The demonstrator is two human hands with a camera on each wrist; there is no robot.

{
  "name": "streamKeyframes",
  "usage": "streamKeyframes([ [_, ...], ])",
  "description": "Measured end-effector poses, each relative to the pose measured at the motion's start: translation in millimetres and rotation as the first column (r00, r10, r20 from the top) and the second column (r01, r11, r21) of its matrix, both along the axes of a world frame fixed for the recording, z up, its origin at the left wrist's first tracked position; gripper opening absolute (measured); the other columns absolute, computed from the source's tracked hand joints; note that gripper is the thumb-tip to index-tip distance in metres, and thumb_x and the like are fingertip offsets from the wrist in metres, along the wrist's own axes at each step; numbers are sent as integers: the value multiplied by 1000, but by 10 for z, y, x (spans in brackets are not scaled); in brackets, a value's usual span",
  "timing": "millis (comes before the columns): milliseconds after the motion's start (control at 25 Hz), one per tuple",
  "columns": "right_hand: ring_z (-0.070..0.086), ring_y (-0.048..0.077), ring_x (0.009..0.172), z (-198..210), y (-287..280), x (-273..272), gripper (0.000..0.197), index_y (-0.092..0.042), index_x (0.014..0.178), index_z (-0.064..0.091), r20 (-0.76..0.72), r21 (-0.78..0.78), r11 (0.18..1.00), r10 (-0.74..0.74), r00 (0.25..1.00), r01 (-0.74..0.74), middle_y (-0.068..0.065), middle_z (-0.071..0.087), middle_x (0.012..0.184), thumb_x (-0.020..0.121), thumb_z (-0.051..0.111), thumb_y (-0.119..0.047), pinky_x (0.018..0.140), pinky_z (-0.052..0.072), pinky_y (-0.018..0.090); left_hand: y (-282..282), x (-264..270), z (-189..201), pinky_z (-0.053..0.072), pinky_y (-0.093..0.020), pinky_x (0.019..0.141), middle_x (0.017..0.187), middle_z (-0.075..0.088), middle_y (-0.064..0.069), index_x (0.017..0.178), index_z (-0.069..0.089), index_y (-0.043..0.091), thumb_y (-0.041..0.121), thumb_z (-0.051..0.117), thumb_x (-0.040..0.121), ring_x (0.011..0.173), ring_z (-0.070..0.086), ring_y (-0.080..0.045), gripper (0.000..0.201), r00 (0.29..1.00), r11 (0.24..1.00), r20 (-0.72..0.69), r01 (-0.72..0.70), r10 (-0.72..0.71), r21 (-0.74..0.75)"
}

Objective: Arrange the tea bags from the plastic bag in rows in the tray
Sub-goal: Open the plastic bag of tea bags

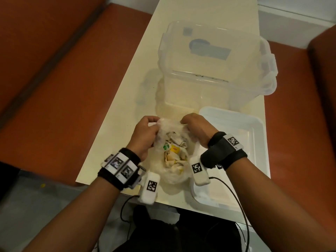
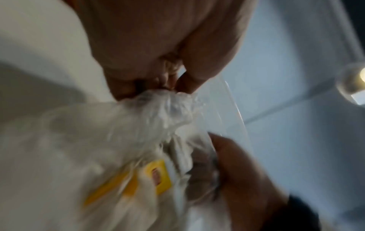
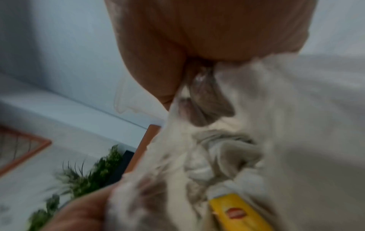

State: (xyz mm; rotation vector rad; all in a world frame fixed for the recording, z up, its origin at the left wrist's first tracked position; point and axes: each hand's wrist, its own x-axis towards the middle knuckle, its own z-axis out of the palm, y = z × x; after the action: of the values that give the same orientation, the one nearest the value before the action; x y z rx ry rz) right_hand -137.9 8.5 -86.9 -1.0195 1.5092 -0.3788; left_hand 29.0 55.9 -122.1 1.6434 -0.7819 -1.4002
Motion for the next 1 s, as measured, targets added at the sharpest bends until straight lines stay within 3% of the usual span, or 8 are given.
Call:
streamKeyframes([
  [160,40,14,61,-49,42,-33,19,-18,92,43,-179,-270,942,156,971,-201,1,48,82,96,60,-25,55,35,26,-161,108,90,52,-26,52,85,63,-9,100,57,19,-4,49,95,62,60,-19,25,963,972,-244,-55,112,227],
  [280,50,17,93,-43,101,-92,41,-21,104,55,-477,-288,787,376,795,-545,0,49,110,81,78,-46,77,44,30,-210,214,-3,54,-31,60,86,65,-12,94,62,14,-1,52,94,68,64,-25,18,978,968,-191,-31,80,247],
  [440,54,25,109,-38,163,-138,31,-27,118,64,-859,-125,618,323,396,-776,0,56,122,90,67,-41,74,41,32,-107,288,-15,48,-35,81,101,66,-3,92,69,14,67,71,72,93,65,-25,56,953,968,202,195,-225,160],
  [600,65,25,84,-92,133,-160,14,-23,99,70,-684,-225,795,282,672,-563,0,72,89,97,60,-31,69,47,33,-31,304,-16,45,-32,85,115,60,-4,110,73,20,52,71,83,107,56,-21,41,531,846,738,524,-416,100],
  [720,67,23,72,-89,133,-159,4,-17,97,63,-300,-294,927,141,943,-232,-2,71,77,97,61,-21,75,56,39,-111,388,-9,47,-36,73,91,73,-7,82,75,19,40,64,92,91,65,-28,26,655,906,683,423,-323,23],
  [840,65,25,86,-47,204,-112,16,-23,111,53,-524,-353,855,157,837,-381,-3,68,97,96,60,-26,71,50,36,-155,426,-21,47,-34,74,96,73,-1,86,71,22,43,65,90,95,66,-26,22,696,932,642,354,-320,80],
  [920,57,21,92,1,334,-90,27,-26,115,52,-752,-383,739,99,652,-554,-4,56,112,93,61,-38,67,42,33,-102,402,-2,47,-34,78,113,66,1,116,59,29,51,68,86,105,60,-25,38,539,916,777,383,-325,118],
  [1000,52,18,83,118,506,-61,30,-28,116,53,-756,-438,685,69,651,-582,-7,51,112,92,58,-46,63,40,31,6,378,52,44,-37,81,120,57,0,128,49,33,51,69,83,108,53,-26,53,373,875,909,484,-187,-19],
])
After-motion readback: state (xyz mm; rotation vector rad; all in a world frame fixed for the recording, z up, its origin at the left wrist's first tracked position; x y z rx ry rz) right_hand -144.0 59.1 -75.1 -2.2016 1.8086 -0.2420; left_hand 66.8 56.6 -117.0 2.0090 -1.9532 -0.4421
